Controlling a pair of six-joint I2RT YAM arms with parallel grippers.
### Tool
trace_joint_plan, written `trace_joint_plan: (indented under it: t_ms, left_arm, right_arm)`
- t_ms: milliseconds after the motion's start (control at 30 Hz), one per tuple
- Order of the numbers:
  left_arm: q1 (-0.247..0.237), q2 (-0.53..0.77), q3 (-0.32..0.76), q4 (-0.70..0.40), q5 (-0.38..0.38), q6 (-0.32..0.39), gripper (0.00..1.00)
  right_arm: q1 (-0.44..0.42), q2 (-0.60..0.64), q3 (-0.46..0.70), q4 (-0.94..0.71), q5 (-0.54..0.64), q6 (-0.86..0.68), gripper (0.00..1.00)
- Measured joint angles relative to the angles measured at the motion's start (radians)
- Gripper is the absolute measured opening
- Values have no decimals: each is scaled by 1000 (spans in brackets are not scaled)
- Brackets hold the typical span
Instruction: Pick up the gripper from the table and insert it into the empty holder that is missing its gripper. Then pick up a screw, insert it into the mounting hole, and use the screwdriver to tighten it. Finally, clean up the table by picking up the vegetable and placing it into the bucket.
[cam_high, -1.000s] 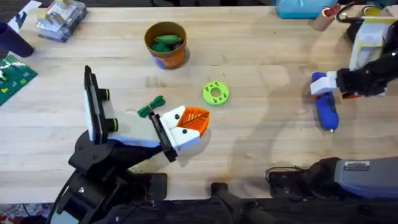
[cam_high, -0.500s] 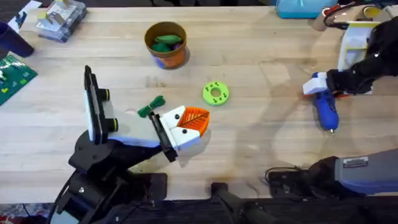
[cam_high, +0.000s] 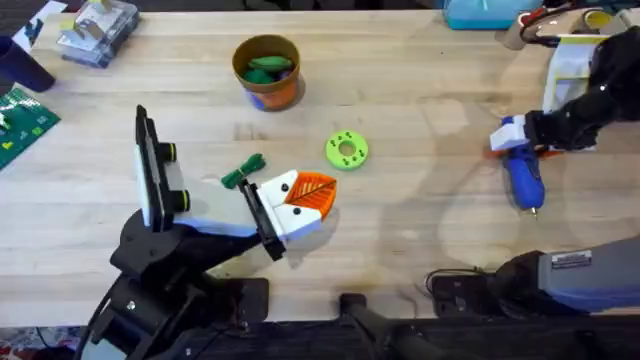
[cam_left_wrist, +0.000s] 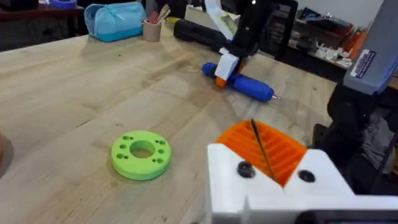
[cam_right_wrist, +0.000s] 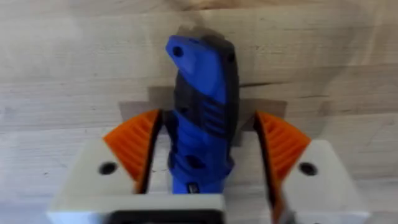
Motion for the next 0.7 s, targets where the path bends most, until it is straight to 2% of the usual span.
trace_joint_plan:
  t_ms: [67, 200, 233, 533, 700]
  left_arm:
    - [0, 0, 0, 0, 0, 0, 14]
    - [0, 0, 0, 0, 0, 0, 14]
    - [0, 0, 0, 0, 0, 0, 14]
    - [0, 0, 0, 0, 0, 0, 14]
    - [0, 0, 0, 0, 0, 0, 14]
  right_arm:
    - [-1, 1, 0, 8, 4, 1, 676]
    - [-1, 11, 2, 23, 17, 2, 105]
    - [-1, 13, 3, 24, 17, 10, 39]
    - [1, 10, 20, -36, -16, 97, 26]
    - [3, -62, 52, -82, -34, 126, 26]
